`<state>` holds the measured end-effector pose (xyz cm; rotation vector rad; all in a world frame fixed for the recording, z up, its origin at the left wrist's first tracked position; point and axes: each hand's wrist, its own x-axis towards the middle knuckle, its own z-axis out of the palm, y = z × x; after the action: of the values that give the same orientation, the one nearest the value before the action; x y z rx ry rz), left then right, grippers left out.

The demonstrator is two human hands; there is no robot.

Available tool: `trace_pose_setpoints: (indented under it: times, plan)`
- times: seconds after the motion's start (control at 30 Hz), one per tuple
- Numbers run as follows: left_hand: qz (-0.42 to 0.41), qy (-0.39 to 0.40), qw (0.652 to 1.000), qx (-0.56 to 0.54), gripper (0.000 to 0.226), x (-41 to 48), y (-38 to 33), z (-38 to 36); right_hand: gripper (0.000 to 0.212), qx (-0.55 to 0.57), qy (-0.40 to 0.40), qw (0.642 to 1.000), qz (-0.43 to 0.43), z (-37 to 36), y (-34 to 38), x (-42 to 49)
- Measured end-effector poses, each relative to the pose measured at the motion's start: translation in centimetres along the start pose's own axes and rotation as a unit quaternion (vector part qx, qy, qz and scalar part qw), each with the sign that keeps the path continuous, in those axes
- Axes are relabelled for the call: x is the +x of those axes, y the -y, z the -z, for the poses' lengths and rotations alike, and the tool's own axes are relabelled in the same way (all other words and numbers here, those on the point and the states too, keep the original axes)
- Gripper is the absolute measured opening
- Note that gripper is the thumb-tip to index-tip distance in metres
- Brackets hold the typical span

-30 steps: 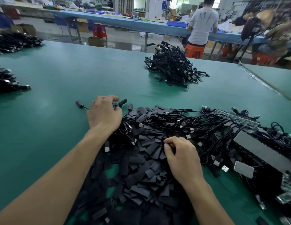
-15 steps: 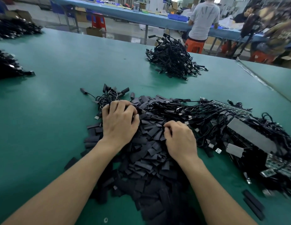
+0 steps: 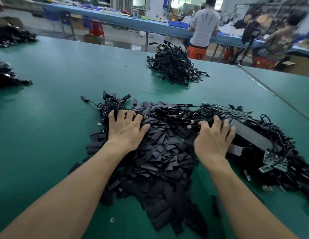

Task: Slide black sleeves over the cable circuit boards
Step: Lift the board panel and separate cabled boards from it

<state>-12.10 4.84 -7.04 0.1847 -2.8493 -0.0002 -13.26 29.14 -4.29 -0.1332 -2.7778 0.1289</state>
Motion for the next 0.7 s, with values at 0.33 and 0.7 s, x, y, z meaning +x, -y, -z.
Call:
trace_pose_setpoints:
  times: [0.33,0.7]
  plan:
    - [-0.006,0.038,0.999,0.009,0.054,-0.3,-0.1,0.9,0.049,-0.043,0.069,0.995,-0.059,1.6,-1.6,2.8]
    - [-0.005,0.027,1.0,-0.001,0.053,-0.4,-0.1,0.7,0.042,0.003,-0.014,0.999,-0.036,2.6,-4.3,2.6]
